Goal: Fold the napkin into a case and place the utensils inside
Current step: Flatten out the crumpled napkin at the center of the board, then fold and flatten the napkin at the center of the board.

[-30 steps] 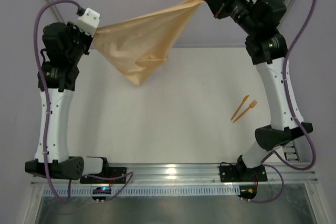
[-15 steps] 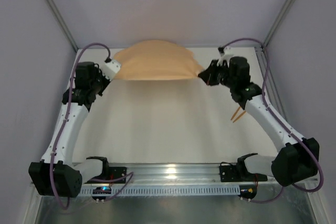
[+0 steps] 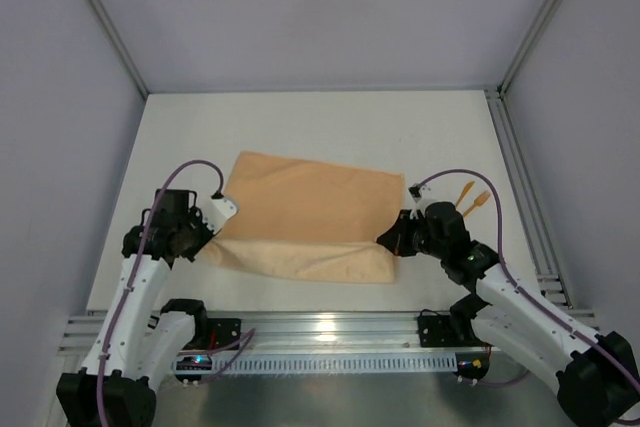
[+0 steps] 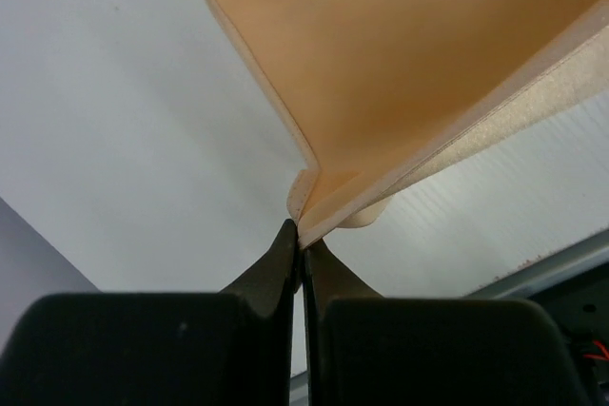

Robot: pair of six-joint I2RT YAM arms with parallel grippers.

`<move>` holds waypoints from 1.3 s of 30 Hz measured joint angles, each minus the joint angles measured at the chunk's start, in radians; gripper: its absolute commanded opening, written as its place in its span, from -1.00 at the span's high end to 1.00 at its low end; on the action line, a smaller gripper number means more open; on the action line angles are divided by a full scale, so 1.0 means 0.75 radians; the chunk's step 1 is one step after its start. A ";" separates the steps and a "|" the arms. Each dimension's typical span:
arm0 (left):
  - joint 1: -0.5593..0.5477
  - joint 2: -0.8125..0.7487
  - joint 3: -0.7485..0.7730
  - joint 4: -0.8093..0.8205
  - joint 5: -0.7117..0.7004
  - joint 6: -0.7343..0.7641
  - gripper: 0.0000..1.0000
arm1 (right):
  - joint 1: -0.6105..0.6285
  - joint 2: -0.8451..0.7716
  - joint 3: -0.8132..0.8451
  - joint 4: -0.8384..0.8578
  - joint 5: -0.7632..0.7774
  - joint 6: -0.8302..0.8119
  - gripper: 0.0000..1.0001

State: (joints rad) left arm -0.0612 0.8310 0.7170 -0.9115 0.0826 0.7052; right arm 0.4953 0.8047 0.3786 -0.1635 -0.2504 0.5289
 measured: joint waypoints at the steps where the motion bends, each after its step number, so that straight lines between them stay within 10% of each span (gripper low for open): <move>1: 0.000 -0.033 -0.013 -0.035 0.006 0.007 1.00 | 0.007 -0.041 -0.016 -0.014 0.009 0.014 0.94; 13: 0.000 -0.147 -0.097 -0.183 0.103 0.009 1.00 | 0.023 -0.169 -0.075 -0.185 0.099 0.156 0.94; 39: -0.107 1.156 0.655 0.606 -0.070 -0.282 1.00 | -0.350 0.940 0.627 0.037 0.244 0.083 0.94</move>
State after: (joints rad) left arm -0.1417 1.6981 1.2079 -0.4568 0.0303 0.4934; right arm 0.2329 1.5097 0.8490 -0.1360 -0.0677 0.5911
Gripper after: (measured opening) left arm 0.007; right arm 0.033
